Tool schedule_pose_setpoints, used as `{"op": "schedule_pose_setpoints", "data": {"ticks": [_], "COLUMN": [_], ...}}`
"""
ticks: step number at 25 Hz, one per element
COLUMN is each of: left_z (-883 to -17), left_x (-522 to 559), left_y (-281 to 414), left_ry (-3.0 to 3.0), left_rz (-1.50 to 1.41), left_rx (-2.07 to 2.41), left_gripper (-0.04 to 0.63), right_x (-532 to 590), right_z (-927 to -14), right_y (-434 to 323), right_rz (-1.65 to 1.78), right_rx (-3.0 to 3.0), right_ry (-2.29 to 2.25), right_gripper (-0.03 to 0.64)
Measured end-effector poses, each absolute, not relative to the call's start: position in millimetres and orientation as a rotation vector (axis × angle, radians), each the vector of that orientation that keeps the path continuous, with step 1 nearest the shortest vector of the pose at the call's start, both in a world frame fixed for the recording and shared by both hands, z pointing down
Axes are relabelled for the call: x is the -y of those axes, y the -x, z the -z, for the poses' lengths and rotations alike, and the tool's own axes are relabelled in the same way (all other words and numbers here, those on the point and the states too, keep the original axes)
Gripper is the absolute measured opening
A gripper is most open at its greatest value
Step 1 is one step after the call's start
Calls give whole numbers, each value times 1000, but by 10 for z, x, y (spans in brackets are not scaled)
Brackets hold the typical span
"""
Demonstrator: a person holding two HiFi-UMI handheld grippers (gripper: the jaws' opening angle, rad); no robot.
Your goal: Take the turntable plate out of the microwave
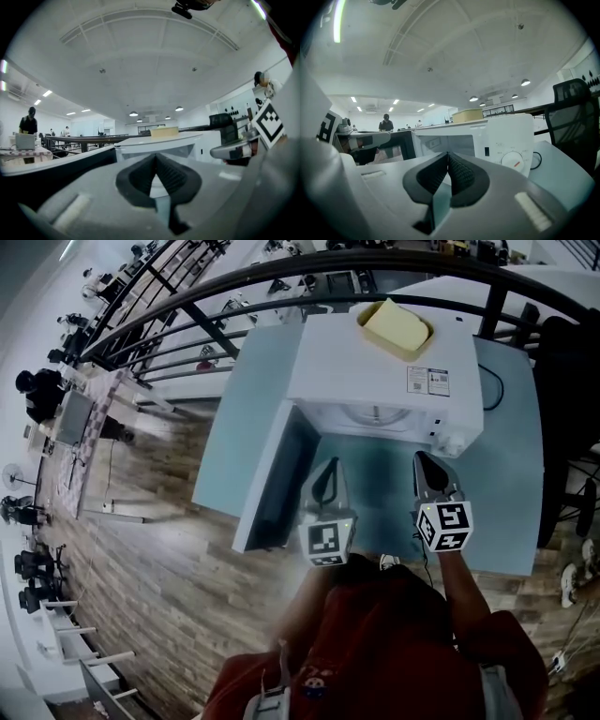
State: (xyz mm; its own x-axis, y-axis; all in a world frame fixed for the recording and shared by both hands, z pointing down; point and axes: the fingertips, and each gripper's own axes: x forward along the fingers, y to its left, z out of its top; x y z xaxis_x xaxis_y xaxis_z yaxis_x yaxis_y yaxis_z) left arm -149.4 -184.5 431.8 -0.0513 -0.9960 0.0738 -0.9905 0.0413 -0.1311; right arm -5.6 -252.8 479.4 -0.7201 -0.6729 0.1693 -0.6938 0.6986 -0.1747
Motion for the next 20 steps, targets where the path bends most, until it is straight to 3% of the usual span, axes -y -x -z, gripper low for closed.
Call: {"op": "schedule_pose_setpoints", "data": {"ticks": [20], "left_z": [-4695], "left_x": [2766], "left_y": [1948], "left_ry": [2334], "left_rz": [209], "left_rx": [-2024], "left_gripper": [0], "right_x": [3287], "right_z": [-5233], "right_y": [675], "right_rz": [-585], "right_rx": [2629], "right_ry": [-1249], "right_gripper": [2]}}
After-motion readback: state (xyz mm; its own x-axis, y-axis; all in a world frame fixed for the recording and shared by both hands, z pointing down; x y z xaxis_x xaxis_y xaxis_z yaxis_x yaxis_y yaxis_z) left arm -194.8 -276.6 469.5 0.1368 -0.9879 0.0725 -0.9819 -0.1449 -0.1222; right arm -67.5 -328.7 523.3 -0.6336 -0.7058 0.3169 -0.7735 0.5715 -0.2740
